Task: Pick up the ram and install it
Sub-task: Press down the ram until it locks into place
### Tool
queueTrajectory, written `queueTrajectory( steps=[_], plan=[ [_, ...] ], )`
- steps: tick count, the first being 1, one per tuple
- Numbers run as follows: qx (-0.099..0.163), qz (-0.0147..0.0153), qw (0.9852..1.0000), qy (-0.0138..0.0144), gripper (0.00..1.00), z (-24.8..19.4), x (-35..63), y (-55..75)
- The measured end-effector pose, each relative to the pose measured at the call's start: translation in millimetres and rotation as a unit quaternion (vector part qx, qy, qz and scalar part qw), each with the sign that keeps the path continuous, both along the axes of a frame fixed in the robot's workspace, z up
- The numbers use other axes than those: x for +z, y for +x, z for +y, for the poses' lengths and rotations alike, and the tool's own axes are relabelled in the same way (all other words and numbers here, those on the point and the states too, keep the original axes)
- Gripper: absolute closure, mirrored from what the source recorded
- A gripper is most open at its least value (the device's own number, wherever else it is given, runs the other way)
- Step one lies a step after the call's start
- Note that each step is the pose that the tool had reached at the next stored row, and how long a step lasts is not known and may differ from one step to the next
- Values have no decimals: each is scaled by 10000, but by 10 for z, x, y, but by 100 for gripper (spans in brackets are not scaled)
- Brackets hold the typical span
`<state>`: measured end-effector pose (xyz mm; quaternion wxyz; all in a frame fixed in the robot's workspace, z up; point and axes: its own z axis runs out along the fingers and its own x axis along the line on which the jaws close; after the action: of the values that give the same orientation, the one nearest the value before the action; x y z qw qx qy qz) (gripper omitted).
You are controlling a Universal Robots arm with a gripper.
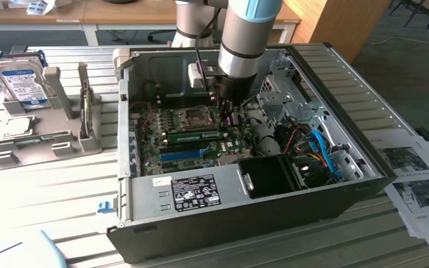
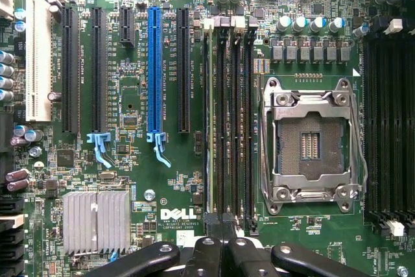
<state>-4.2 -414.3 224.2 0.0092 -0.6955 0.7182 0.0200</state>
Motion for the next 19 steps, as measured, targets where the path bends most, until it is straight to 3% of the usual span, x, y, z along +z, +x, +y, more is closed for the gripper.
queueTrajectory(
  steps=[19],
  plan=[
    [-1, 1, 10000, 4, 91, 1, 9, 0]
  ],
)
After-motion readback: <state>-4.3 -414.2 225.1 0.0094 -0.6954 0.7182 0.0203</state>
